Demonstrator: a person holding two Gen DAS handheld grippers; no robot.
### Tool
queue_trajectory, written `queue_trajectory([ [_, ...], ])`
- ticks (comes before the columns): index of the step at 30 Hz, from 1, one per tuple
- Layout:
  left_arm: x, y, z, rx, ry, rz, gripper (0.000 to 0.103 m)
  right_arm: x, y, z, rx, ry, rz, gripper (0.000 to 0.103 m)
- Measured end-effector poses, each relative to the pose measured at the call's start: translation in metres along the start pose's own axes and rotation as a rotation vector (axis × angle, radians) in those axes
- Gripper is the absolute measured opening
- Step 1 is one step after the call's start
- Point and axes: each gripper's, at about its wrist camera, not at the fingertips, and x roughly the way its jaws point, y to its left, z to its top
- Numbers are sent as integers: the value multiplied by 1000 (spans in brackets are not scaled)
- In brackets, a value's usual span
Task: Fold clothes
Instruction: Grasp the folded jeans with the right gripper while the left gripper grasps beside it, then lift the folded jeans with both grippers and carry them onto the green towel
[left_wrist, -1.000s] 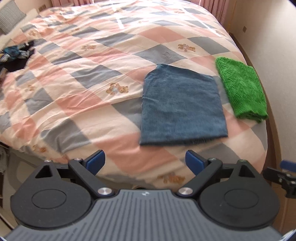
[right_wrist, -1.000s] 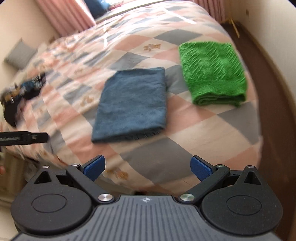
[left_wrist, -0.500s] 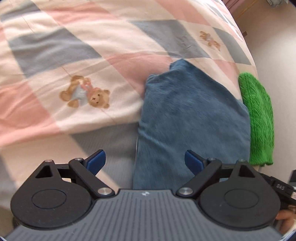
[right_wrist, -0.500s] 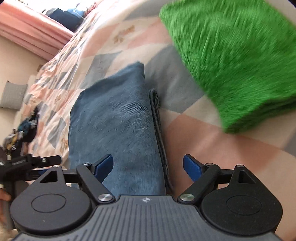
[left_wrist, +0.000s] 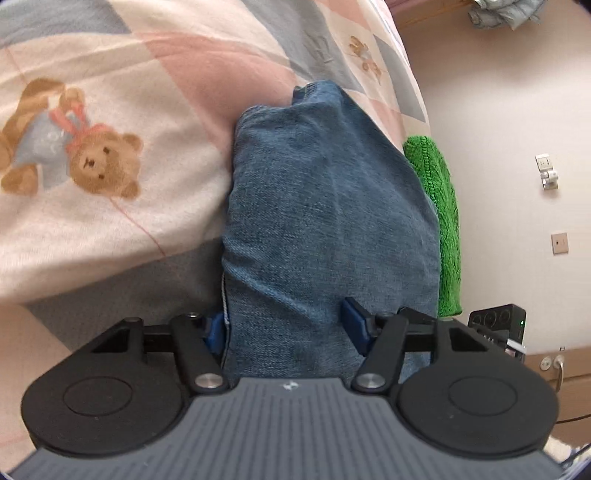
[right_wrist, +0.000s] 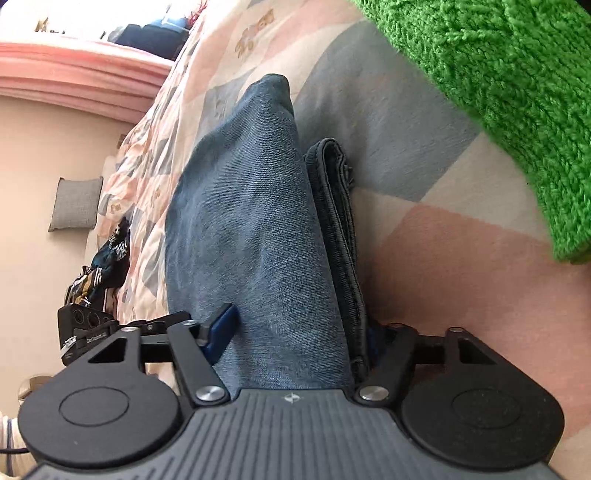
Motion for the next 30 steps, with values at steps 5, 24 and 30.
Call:
queue_trajectory([
  [5, -25, -21, 10, 103, -6, -19, 37, -20, 11, -25, 75, -64, 45, 43],
  [24, -23, -165, 97, 694, 20, 67, 38, -66, 56, -83, 186, -576, 125, 36],
  [30, 50, -267, 157, 1005, 100, -164, 39, -102, 77, -81, 238, -981, -34, 36],
])
